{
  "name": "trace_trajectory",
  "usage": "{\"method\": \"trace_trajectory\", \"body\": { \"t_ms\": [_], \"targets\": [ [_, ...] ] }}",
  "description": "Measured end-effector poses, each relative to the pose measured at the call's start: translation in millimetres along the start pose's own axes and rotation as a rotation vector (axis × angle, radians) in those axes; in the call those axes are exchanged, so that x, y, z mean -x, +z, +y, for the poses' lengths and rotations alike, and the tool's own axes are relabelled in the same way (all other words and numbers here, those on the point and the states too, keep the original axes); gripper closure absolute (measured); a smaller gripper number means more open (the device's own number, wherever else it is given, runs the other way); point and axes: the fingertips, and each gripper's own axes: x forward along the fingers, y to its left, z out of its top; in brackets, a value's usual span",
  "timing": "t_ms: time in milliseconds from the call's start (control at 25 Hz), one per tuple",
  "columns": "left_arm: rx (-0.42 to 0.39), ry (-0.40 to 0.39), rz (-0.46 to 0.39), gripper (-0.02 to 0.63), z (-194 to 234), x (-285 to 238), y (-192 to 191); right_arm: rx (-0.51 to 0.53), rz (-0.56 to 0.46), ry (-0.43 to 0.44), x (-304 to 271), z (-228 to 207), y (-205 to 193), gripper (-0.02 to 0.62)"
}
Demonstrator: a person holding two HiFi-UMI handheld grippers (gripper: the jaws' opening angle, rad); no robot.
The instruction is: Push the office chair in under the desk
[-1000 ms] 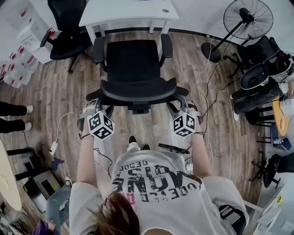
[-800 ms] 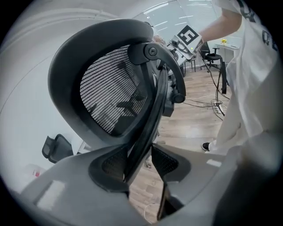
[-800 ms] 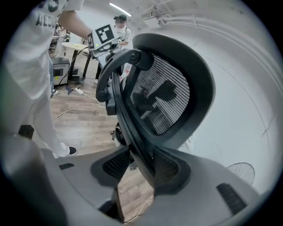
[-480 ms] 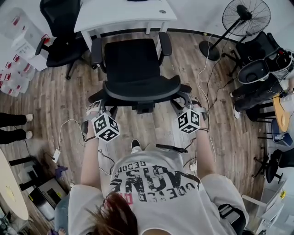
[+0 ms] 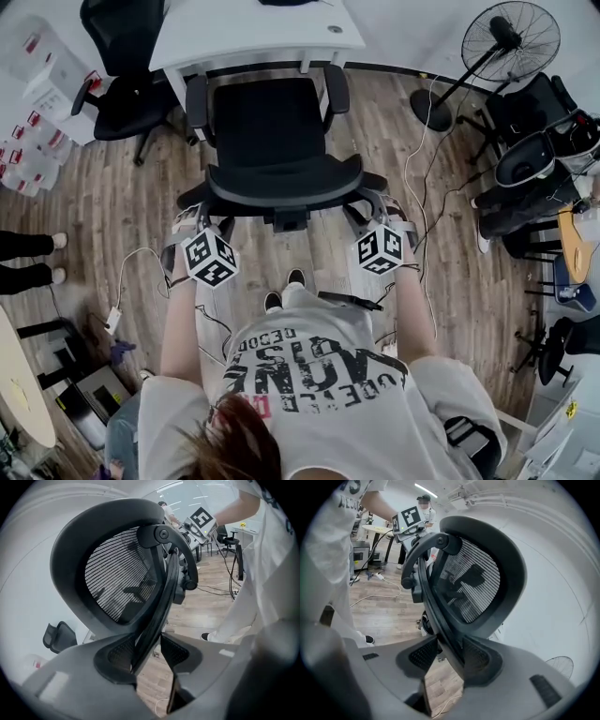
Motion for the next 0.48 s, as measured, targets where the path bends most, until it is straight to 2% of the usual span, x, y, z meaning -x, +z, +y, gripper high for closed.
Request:
{"method": "trace_trajectory", "body": {
  "t_ms": [480],
  "targets": [
    [0.036, 0.000, 0.037, 0.425, 24, -20, 6, 0.018, -0.036, 0.009, -22, -25, -2, 0.425]
  ]
}}
